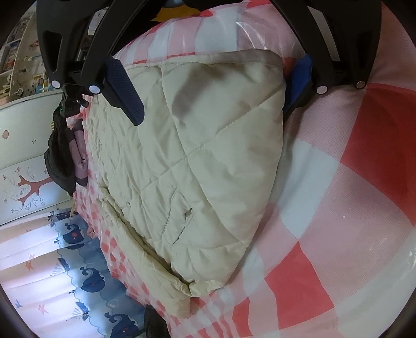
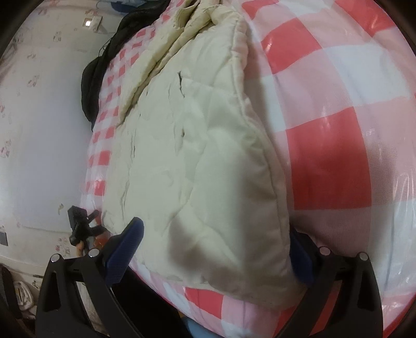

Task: Fold large clothes

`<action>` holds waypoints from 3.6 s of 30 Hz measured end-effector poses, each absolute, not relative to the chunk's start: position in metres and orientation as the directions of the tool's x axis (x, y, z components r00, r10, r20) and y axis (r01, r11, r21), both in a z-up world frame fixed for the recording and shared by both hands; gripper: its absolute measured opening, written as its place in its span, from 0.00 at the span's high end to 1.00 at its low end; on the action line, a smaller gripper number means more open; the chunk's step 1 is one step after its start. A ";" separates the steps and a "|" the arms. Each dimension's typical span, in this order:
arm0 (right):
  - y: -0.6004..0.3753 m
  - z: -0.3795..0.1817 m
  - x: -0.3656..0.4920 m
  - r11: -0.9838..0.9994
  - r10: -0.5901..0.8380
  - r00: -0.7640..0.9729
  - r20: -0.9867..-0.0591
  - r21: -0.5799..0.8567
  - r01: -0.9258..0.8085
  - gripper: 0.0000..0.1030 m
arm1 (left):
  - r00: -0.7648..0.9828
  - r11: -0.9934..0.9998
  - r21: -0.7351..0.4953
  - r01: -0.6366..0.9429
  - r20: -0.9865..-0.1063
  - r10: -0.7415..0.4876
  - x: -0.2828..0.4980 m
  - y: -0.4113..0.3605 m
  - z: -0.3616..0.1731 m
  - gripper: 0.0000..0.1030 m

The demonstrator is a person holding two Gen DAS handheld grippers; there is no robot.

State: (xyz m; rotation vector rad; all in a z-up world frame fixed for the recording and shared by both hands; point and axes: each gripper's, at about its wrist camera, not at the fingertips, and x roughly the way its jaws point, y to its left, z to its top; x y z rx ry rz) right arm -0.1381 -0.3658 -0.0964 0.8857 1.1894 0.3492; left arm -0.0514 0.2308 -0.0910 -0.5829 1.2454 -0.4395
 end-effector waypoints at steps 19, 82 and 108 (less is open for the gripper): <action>-0.359 -0.051 -0.138 0.545 0.688 0.547 -0.477 0.837 0.044 0.83 | 0.317 0.761 -0.648 0.018 -0.718 -0.619 -0.057 0.232 -0.063 0.89; -0.379 -0.023 0.035 0.922 0.133 0.714 -0.688 0.351 0.166 0.90 | 0.451 0.895 -0.427 0.128 -0.779 -0.436 0.112 0.097 -0.072 0.10; -0.366 -0.055 -0.185 0.799 0.552 0.289 -0.782 0.595 0.084 0.13 | 0.109 0.755 -0.648 0.099 -0.747 -0.655 -0.138 0.294 -0.090 0.10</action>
